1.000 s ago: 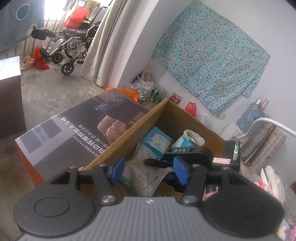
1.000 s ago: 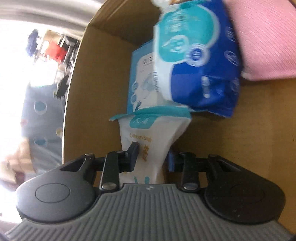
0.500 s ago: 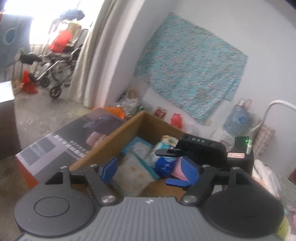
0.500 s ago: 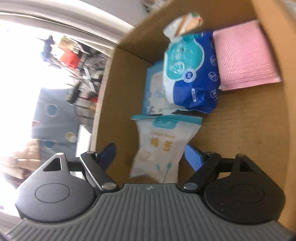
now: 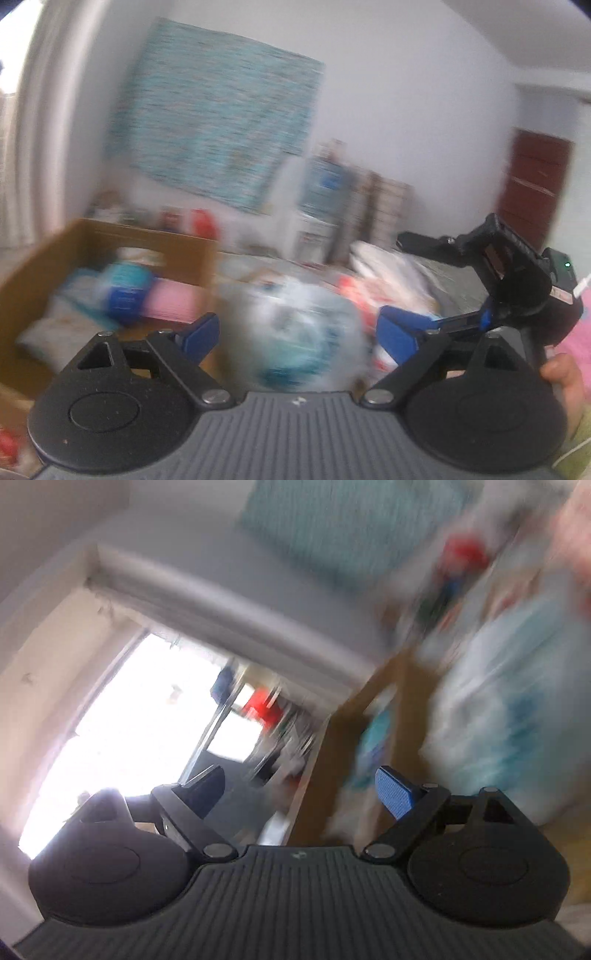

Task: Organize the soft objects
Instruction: 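Move the right gripper back to the pink plush doll on the bed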

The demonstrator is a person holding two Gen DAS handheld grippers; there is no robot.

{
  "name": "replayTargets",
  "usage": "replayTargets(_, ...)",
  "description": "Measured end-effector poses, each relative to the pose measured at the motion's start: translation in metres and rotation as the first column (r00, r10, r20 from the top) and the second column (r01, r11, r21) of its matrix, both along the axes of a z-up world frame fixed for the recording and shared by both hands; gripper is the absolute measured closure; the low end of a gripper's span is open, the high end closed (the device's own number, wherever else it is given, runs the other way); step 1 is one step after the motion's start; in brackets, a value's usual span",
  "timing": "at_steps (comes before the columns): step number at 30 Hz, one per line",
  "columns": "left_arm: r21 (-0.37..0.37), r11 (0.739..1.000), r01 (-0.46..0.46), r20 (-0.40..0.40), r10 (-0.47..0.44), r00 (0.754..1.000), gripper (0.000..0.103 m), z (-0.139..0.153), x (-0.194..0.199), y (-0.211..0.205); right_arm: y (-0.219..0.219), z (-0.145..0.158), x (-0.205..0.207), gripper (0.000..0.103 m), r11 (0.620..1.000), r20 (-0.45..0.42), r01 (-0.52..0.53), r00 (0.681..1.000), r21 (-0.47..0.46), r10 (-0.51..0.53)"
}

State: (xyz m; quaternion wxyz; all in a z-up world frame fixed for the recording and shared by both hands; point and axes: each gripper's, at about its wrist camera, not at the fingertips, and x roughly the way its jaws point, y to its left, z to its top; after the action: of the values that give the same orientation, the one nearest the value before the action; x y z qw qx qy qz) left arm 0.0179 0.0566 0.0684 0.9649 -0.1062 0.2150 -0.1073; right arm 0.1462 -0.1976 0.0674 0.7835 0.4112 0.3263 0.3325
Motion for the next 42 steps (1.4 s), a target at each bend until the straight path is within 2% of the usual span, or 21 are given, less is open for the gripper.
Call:
replayTargets(2, 0.006, 0.996, 0.088, -0.031, -0.088, 0.996, 0.01, -0.011, 0.011, -0.029, -0.039, -0.002, -0.016, 0.014, 0.987, 0.027, 0.131, 0.991, -0.098, -0.128)
replayTargets(4, 0.02, 0.982, 0.189, -0.056, -0.187, 0.981, 0.01, -0.024, 0.023, -0.061, -0.071, -0.004, -0.03, 0.014, 0.943, 0.064, 0.261, 0.965, -0.205, -0.253)
replayTargets(5, 0.031, 0.973, 0.23, -0.071, -0.228, 0.971, 0.01, -0.031, 0.03, -0.079, -0.087, -0.007, -0.035, 0.014, 0.91, 0.074, 0.323, 0.946, -0.261, -0.315)
replayTargets(8, 0.059, 0.942, 0.33, -0.12, -0.321, 0.939, 0.011, -0.052, 0.05, -0.124, -0.115, -0.016, -0.036, 0.013, 0.831, 0.087, 0.419, 0.905, -0.365, -0.417)
replayTargets(10, 0.076, 0.926, 0.371, -0.145, -0.358, 0.923, 0.012, -0.065, 0.062, -0.146, -0.121, -0.023, -0.029, 0.013, 0.805, 0.097, 0.433, 0.896, -0.405, -0.433)
replayTargets(14, 0.107, 0.901, 0.421, -0.172, -0.401, 0.9, 0.016, -0.09, 0.087, -0.184, -0.118, -0.039, -0.003, 0.014, 0.758, 0.129, 0.422, 0.9, -0.497, -0.416)
replayTargets(16, 0.124, 0.895, 0.428, -0.202, -0.399, 0.894, 0.023, -0.098, 0.105, -0.197, -0.116, -0.046, 0.01, 0.014, 0.737, 0.132, 0.414, 0.902, -0.535, -0.411)
replayTargets(19, 0.127, 0.89, 0.437, -0.239, -0.4, 0.885, 0.026, -0.11, 0.126, -0.21, -0.115, -0.064, 0.03, 0.016, 0.75, 0.112, 0.388, 0.913, -0.535, -0.392)
replayTargets(23, 0.139, 0.879, 0.457, -0.283, -0.407, 0.869, 0.026, -0.117, 0.144, -0.223, -0.122, -0.08, 0.053, 0.017, 0.726, 0.083, 0.37, 0.913, -0.579, -0.399)
replayTargets(24, 0.14, 0.876, 0.461, -0.294, -0.408, 0.865, 0.026, -0.117, 0.148, -0.226, -0.124, -0.084, 0.056, 0.018, 0.731, 0.071, 0.367, 0.913, -0.575, -0.402)
replayTargets(26, 0.127, 0.877, 0.464, -0.32, -0.406, 0.856, 0.026, -0.121, 0.156, -0.231, -0.131, -0.093, 0.067, 0.024, 0.754, 0.038, 0.357, 0.913, -0.551, -0.405)
replayTargets(29, 0.102, 0.878, 0.468, -0.349, -0.409, 0.843, 0.026, -0.128, 0.169, -0.238, -0.135, -0.104, 0.076, 0.032, 0.765, 0.006, 0.334, 0.918, -0.551, -0.397)
replayTargets(33, 0.11, 0.874, 0.473, -0.369, -0.406, 0.836, 0.026, -0.132, 0.177, -0.246, -0.134, -0.106, 0.073, 0.034, 0.773, 0.018, 0.321, 0.928, -0.547, -0.373)
replayTargets(36, 0.096, 0.869, 0.486, -0.397, -0.415, 0.819, 0.025, -0.138, 0.184, -0.253, -0.135, -0.108, 0.07, 0.037, 0.782, 0.023, 0.325, 0.929, -0.532, -0.37)
replayTargets(42, 0.093, 0.863, 0.496, -0.4, -0.424, 0.813, 0.025, -0.141, 0.187, -0.262, -0.138, -0.109, 0.066, 0.041, 0.796, 0.038, 0.34, 0.928, -0.501, -0.372)
